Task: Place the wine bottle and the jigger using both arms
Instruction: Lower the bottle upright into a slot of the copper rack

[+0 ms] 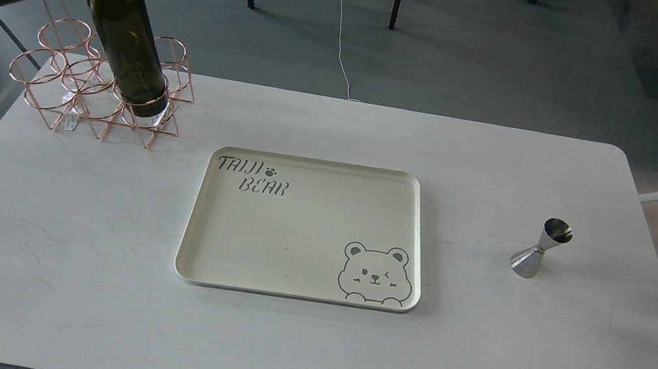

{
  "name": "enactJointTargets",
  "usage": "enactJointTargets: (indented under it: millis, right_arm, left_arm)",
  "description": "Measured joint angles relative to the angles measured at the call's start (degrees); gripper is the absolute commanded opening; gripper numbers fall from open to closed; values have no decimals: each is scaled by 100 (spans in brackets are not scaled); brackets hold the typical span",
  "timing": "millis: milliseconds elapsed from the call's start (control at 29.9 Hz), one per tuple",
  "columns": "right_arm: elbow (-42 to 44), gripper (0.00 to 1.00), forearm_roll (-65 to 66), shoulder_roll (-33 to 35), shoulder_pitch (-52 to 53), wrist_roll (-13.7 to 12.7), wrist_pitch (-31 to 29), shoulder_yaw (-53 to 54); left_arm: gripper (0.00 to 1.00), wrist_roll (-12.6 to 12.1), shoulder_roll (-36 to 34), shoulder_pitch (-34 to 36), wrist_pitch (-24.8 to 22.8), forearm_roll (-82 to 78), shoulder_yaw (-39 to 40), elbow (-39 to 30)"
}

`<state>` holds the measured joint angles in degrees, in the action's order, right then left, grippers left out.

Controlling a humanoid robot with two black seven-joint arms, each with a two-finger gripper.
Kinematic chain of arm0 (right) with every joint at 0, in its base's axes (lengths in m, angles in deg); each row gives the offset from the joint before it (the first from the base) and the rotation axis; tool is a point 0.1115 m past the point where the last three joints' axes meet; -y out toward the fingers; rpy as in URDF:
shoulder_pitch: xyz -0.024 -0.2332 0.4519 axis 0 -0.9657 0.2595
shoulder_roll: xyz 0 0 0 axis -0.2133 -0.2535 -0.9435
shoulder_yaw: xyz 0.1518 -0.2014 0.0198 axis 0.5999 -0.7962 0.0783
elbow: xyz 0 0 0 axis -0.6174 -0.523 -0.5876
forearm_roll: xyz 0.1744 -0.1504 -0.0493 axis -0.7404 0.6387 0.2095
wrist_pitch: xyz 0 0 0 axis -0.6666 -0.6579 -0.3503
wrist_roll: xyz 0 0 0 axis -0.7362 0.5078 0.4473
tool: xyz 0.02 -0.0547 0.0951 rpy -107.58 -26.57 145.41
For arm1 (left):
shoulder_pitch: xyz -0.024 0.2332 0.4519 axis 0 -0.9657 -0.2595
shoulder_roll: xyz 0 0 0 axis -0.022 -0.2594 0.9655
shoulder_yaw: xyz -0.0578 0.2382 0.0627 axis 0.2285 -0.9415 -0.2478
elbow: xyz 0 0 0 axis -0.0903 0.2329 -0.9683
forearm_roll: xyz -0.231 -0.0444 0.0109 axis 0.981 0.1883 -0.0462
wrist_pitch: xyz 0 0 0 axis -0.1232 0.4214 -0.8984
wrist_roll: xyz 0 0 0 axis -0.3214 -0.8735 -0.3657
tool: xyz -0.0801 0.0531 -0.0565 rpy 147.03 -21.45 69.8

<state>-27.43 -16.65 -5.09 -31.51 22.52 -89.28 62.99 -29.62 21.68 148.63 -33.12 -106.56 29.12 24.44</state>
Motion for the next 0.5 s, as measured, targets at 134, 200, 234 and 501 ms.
enactJointTargets:
  millis: [134, 200, 234, 501]
  right_arm:
    - [0, 97, -2, 1, 4, 0, 2, 0]
    - [0, 97, -2, 2, 4, 0, 2, 0]
    - [0, 97, -2, 4, 3, 0, 0, 0]
    - [0, 97, -2, 9, -21, 0, 1, -8]
  left_arm:
    - [31, 0, 24, -27, 1, 0, 0, 31]
    - [39, -7, 28, -35, 13, 2, 0, 33]
    - [44, -12, 33, -38, 26, 6, 0, 34]
    - [58, -18, 146, -55, 181, -2, 0, 189]
